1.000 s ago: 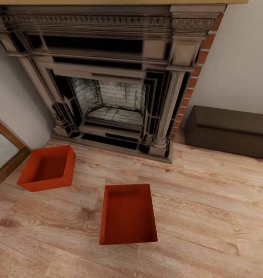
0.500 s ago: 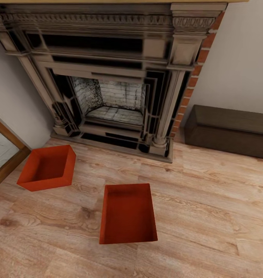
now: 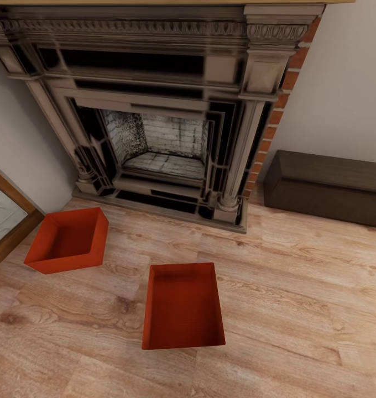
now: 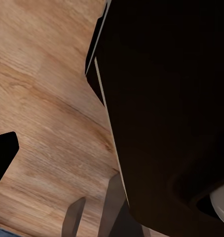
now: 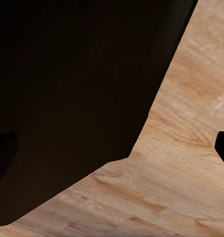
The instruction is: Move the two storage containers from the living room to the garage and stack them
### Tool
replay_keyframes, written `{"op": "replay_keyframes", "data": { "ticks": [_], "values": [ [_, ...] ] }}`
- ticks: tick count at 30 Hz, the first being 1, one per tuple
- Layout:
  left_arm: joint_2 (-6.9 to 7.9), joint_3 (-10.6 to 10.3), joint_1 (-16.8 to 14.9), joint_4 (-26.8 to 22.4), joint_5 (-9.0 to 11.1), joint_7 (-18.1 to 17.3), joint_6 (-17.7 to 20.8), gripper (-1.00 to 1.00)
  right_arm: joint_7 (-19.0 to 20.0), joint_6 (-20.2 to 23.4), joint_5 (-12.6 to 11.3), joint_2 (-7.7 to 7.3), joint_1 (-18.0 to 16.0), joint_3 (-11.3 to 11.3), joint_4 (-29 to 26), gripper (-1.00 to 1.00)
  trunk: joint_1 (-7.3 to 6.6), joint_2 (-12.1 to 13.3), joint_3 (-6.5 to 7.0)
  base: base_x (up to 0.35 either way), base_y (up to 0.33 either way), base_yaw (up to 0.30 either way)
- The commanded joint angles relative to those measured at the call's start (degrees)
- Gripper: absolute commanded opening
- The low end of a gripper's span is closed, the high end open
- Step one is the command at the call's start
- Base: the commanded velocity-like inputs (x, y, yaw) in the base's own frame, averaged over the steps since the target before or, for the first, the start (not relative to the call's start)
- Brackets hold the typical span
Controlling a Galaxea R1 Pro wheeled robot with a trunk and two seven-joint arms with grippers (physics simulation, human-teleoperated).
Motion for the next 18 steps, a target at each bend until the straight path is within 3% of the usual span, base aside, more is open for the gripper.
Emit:
{"op": "replay_keyframes", "data": {
  "ticks": [1, 11, 15, 18],
  "values": [
    [-0.06, -0.05, 0.01, -0.04, 0.19, 0.04, -0.10, 1.00, 0.32, -0.35, -0.61, 0.03, -0.06, 0.39, 0.18, 1.00, 0.00, -0.01, -0.03, 0.000, 0.000, 0.000],
    [0.18, 0.11, 0.00, -2.96, 0.41, -0.27, 0.15, 1.00, 0.09, -0.13, -0.18, -0.35, -0.02, 0.55, -0.49, 1.00, 0.00, -0.01, -0.03, 0.000, 0.000, 0.000],
    [3.37, 0.18, 0.01, -8.74, 0.38, -0.24, 0.52, 1.00, -2.22, 0.97, -2.02, -0.81, -0.74, -0.28, -4.17, 1.00, 0.00, -0.01, -0.03, 0.000, 0.000, 0.000],
    [5.68, 0.19, 0.01, -13.94, 0.43, 0.22, 1.68, 1.00, -5.73, 2.88, -4.45, -1.30, -3.53, -1.11, -6.93, 1.00, 0.00, -0.01, -0.03, 0.000, 0.000, 0.000]
  ]
}}
